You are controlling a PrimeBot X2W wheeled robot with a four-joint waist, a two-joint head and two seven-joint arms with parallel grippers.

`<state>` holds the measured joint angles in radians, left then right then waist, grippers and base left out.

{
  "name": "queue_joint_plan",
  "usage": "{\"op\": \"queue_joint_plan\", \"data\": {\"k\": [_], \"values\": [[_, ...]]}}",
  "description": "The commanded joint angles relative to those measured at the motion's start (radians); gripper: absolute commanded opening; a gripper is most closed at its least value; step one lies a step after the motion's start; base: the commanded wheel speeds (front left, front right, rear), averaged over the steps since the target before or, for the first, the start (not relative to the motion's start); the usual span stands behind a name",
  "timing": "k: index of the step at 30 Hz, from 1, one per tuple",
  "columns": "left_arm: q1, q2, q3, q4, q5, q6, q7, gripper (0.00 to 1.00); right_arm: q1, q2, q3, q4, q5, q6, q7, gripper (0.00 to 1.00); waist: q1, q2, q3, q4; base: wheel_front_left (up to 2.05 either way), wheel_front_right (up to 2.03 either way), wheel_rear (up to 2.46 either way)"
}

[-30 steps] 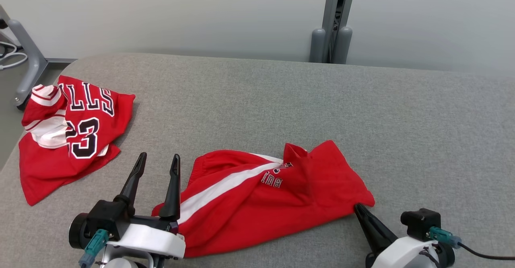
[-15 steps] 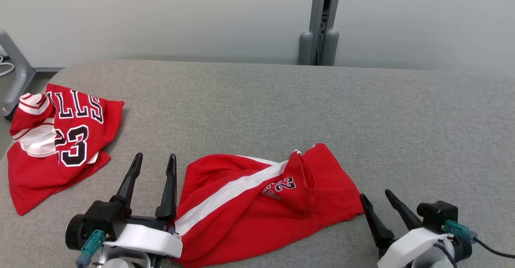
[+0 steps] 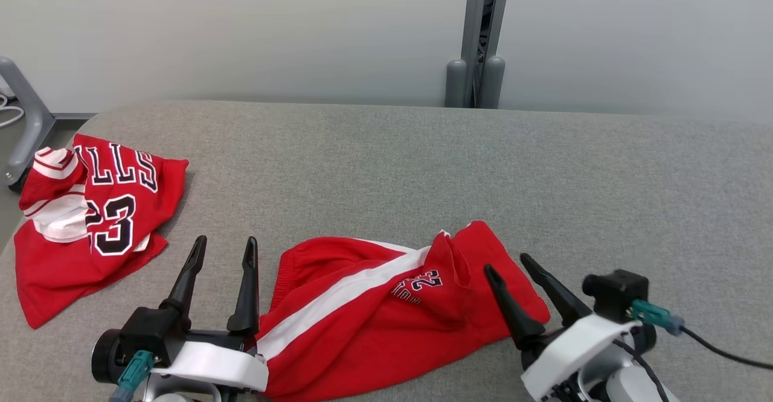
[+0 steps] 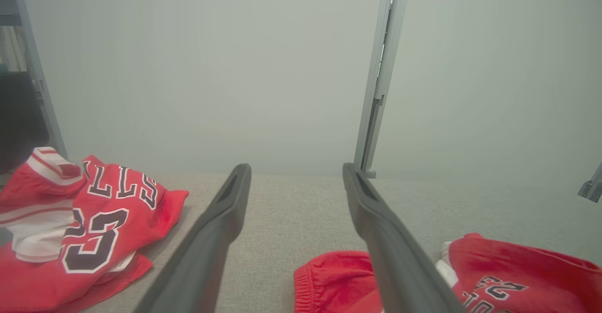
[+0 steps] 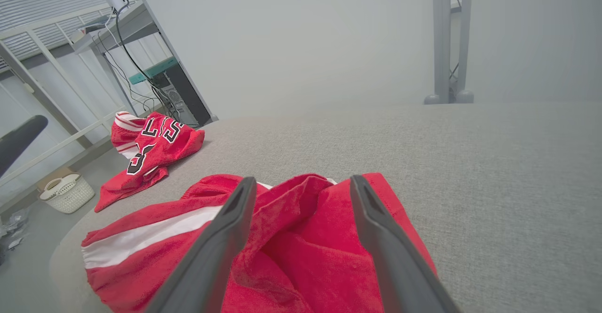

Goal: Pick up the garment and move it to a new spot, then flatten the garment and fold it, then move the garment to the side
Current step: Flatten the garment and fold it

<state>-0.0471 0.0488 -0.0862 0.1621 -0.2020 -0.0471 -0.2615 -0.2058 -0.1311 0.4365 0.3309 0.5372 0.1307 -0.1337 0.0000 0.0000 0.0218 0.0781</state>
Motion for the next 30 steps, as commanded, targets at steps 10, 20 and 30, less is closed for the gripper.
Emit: {"op": "queue_joint_plan", "data": {"k": [10, 20, 30], "values": [[-0.004, 0.004, 0.009, 0.004, 0.008, -0.002, -0.003, 1.0, -0.189, -0.005, 0.072, 0.079, 0.023, 0.0, 0.16, 1.0, 0.0, 0.0, 0.0, 0.023, 0.0, 0.0, 0.0], [-0.009, 0.004, -0.015, 0.007, -0.007, 0.003, -0.003, 1.0, -0.312, 0.021, 0.132, 0.354, 0.047, 0.0, 0.191, 1.0, 0.0, 0.0, 0.005, 0.09, 0.0, 0.0, 0.0], [-0.002, 0.003, -0.011, 0.004, -0.012, 0.009, -0.003, 1.0, -0.35, 0.033, 0.176, 0.465, 0.095, 0.0, 0.187, 0.3, 0.0, 0.0, 0.013, 0.099, 0.0, 0.0, 0.0]]}}
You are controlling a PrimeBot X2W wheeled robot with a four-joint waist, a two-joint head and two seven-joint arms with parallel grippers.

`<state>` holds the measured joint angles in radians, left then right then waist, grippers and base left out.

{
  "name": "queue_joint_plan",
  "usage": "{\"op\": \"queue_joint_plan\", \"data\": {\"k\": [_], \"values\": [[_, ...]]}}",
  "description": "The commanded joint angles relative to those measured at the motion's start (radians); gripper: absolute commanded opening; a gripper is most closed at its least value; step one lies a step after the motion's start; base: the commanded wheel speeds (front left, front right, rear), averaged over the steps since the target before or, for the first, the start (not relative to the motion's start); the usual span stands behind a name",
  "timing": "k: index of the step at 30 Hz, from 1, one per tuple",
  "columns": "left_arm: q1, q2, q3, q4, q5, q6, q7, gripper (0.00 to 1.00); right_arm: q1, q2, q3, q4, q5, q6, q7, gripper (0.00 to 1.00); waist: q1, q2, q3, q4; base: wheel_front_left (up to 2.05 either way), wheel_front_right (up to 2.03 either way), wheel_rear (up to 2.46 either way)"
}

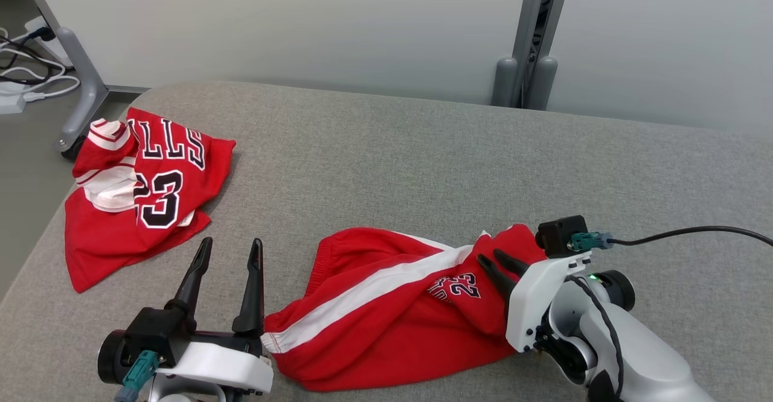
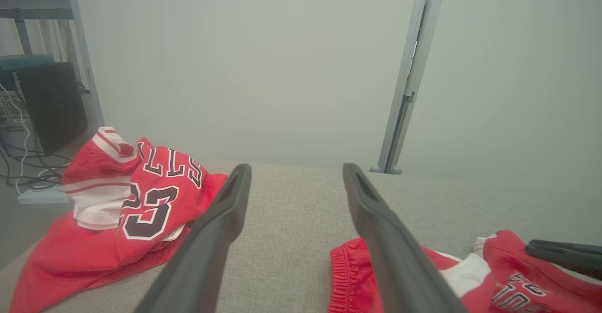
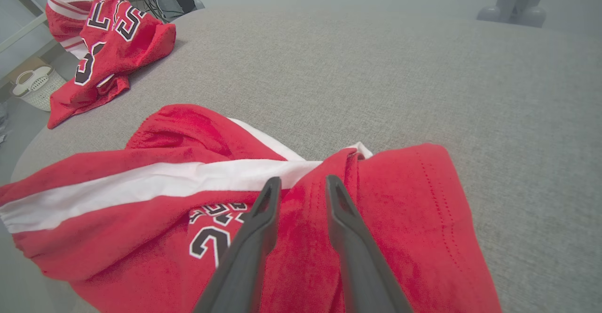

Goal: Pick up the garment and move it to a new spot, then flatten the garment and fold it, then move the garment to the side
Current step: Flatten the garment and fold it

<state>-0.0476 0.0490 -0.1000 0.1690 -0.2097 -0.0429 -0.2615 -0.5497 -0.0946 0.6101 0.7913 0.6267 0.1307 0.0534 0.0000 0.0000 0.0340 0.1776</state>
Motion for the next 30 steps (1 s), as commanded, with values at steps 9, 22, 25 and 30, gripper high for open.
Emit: {"op": "queue_joint_plan", "data": {"k": [9, 22, 25, 30], "values": [[-0.004, 0.003, 0.002, -0.002, -0.012, 0.009, -0.003, 1.0, -0.044, -0.02, 0.046, 0.039, 0.029, 0.0, -0.043, 0.0, 0.0, 0.0, 0.002, -0.005, 0.0, 0.0, 0.0], [0.002, 0.003, -0.006, -0.006, -0.021, 0.015, -0.003, 1.0, -0.074, -0.062, 0.129, 0.048, 0.114, 0.0, 0.1, 1.0, 0.0, 0.0, -0.001, -0.014, 0.0, 0.0, 0.0], [-0.004, 0.003, -0.013, -0.005, -0.027, 0.017, -0.003, 1.0, -0.077, -0.069, 0.141, 0.048, 0.16, 0.0, 0.157, 1.0, 0.0, 0.0, 0.002, -0.009, 0.0, 0.0, 0.0], [-0.012, 0.003, -0.022, -0.001, -0.033, 0.017, -0.003, 1.0, -0.094, -0.072, 0.158, 0.037, 0.202, 0.0, 0.159, 0.0, 0.0, 0.0, 0.007, 0.006, 0.0, 0.0, 0.0]]}}
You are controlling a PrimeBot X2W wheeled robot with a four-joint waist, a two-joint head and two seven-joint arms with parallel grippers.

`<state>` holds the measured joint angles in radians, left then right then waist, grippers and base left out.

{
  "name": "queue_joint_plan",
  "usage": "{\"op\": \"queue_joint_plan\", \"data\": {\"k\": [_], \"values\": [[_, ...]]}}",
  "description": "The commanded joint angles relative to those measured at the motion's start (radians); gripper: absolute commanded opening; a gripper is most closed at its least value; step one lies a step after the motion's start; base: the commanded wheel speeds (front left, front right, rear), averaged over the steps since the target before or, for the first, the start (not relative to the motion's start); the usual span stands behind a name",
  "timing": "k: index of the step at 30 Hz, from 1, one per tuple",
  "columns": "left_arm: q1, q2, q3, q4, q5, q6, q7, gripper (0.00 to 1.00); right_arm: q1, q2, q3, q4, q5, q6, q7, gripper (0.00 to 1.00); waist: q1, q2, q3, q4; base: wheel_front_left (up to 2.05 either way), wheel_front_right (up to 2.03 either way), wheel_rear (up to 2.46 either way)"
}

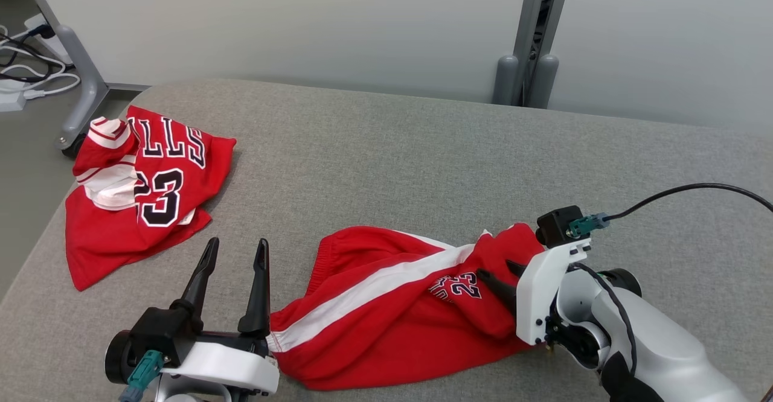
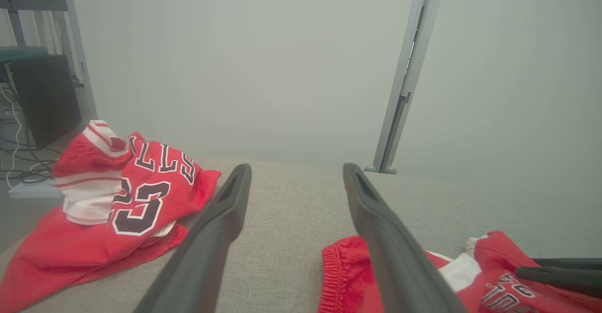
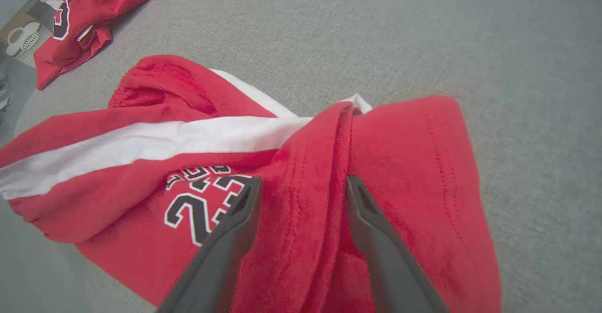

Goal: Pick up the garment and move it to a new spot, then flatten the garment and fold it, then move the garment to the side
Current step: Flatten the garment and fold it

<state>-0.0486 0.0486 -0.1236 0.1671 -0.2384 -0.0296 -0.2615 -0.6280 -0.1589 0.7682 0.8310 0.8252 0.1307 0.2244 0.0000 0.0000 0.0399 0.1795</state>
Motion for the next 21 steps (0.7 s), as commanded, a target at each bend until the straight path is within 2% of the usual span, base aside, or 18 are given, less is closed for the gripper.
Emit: {"op": "queue_joint_plan", "data": {"k": [1, 12, 15, 21], "values": [[-0.013, 0.004, 0.0, 0.001, -0.006, 0.004, -0.003, 1.0, -0.02, -0.009, 0.004, -0.003, 0.007, 0.0, -0.024, 0.0, 0.0, 0.0, 0.001, 0.007, 0.0, 0.0, 0.0], [-0.004, 0.003, 0.012, 0.005, 0.002, 0.002, -0.003, 1.0, -0.05, -0.047, 0.074, -0.023, -0.04, 0.0, -0.271, 0.0, 0.0, 0.0, -0.01, -0.001, 0.0, 0.0, 0.0], [0.002, 0.004, 0.017, 0.003, 0.01, -0.003, -0.003, 1.0, -0.02, -0.073, 0.106, -0.078, -0.009, 0.0, -0.311, 0.0, 0.0, 0.0, -0.014, -0.015, 0.0, 0.0, 0.0], [0.018, 0.004, 0.029, 0.006, 0.019, -0.008, -0.003, 1.0, 0.067, -0.181, 0.149, -0.25, 0.085, 0.0, -0.353, 0.0, 0.0, 0.0, -0.025, -0.047, 0.0, 0.0, 0.0]]}}
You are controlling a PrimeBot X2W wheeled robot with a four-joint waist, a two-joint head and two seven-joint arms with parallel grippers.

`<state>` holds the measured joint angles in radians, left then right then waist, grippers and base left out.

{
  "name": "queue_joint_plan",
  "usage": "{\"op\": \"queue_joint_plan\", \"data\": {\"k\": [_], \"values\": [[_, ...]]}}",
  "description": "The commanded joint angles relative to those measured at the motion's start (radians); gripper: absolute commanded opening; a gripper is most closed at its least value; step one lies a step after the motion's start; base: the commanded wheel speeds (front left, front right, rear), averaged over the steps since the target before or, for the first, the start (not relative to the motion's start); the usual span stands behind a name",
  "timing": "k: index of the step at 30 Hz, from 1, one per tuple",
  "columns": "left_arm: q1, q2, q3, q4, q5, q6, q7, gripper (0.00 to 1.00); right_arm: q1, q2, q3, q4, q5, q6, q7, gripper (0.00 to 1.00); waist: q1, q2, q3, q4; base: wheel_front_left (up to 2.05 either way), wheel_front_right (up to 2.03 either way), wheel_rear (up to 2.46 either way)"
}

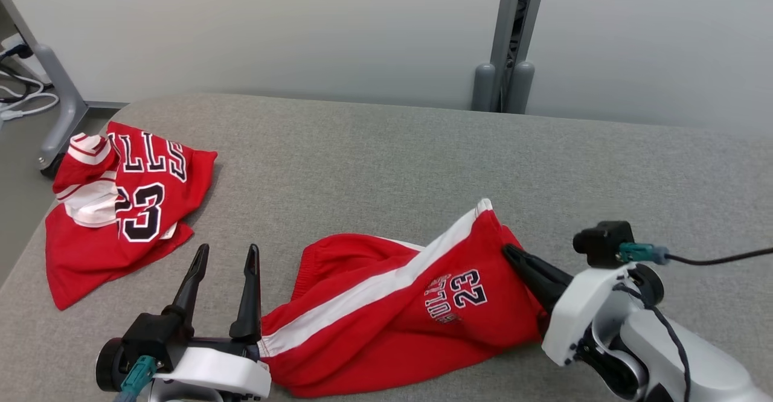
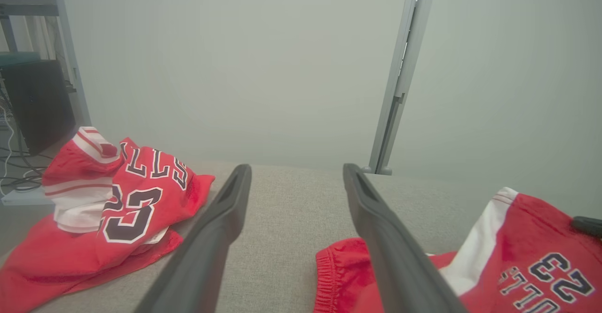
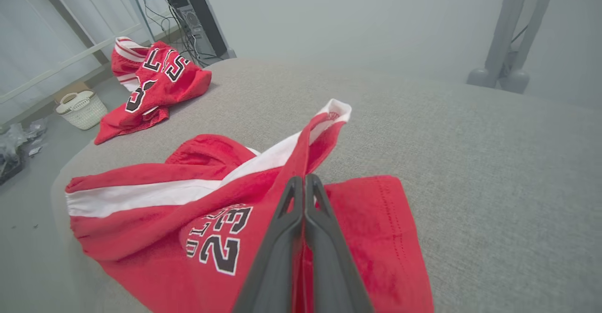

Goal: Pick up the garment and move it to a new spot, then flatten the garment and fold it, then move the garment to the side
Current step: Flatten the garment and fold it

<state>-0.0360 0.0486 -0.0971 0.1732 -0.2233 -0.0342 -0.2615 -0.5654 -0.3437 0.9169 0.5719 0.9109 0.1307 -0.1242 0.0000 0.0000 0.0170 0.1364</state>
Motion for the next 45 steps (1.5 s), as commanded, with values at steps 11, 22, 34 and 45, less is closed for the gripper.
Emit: {"op": "queue_joint_plan", "data": {"k": [11, 22, 34, 45], "values": [[0.009, 0.004, 0.007, 0.001, 0.01, -0.01, -0.003, 1.0, 0.187, -0.129, 0.054, -0.245, 0.082, 0.0, -0.031, 0.0, 0.0, 0.0, -0.015, -0.066, 0.0, 0.0, 0.0], [0.012, 0.004, 0.021, 0.006, 0.013, -0.018, -0.003, 1.0, 0.289, -0.169, 0.08, -0.214, 0.114, 0.0, -0.077, 0.0, 0.0, 0.0, -0.02, -0.079, 0.0, 0.0, 0.0], [0.024, 0.004, 0.029, 0.009, 0.016, -0.015, -0.003, 1.0, 0.281, -0.166, 0.08, -0.143, 0.147, 0.0, -0.063, 1.0, 0.0, 0.0, -0.022, -0.083, 0.0, 0.0, 0.0], [0.033, 0.004, 0.055, -0.002, 0.028, -0.019, -0.003, 1.0, 0.258, -0.112, -0.126, -0.11, 0.019, 0.0, -0.143, 1.0, 0.0, 0.0, -0.031, -0.101, 0.0, 0.0, 0.0]]}}
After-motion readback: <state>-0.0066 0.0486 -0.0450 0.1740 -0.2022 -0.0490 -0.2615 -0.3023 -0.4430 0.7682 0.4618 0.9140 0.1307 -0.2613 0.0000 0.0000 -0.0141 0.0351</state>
